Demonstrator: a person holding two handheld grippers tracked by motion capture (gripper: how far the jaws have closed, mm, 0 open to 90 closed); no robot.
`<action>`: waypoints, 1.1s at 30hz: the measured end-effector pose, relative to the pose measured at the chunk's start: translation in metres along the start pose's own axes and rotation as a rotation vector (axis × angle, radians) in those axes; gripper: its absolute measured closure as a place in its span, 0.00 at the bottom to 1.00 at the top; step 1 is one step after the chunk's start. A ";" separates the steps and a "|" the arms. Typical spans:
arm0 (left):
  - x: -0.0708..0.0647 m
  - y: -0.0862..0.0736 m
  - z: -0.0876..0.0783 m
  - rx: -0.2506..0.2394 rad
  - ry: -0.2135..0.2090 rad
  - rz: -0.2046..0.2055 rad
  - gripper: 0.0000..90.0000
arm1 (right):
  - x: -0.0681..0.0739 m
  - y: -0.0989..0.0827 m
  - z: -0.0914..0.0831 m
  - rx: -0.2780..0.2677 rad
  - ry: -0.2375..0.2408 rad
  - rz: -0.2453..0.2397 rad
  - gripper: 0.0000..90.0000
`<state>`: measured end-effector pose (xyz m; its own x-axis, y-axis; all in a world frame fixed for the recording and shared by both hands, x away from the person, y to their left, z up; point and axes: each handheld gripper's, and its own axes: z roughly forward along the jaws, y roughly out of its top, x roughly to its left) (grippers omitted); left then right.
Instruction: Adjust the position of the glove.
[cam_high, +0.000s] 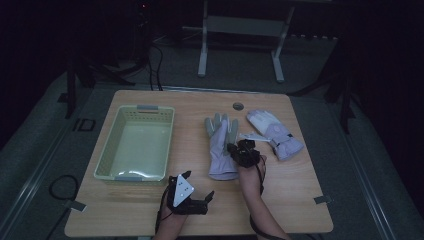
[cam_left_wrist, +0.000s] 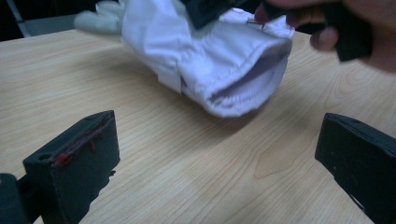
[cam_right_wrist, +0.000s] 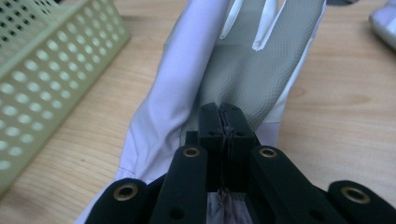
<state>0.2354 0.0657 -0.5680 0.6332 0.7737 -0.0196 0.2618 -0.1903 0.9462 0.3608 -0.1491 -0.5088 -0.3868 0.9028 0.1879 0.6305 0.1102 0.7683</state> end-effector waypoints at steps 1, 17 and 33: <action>0.000 0.000 0.000 0.000 0.000 0.000 0.00 | 0.000 -0.003 0.003 0.003 0.003 0.008 0.98; 0.000 0.000 0.000 0.001 -0.003 -0.001 0.00 | 0.004 -0.022 0.035 0.070 -0.016 0.027 0.83; 0.000 0.000 0.000 0.001 0.000 -0.001 0.00 | -0.011 -0.003 0.003 0.072 0.021 -0.105 0.57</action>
<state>0.2357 0.0658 -0.5680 0.6332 0.7737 -0.0208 0.2634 -0.1901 0.9458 0.3650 -0.1583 -0.5152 -0.4671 0.8758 0.1218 0.6322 0.2345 0.7384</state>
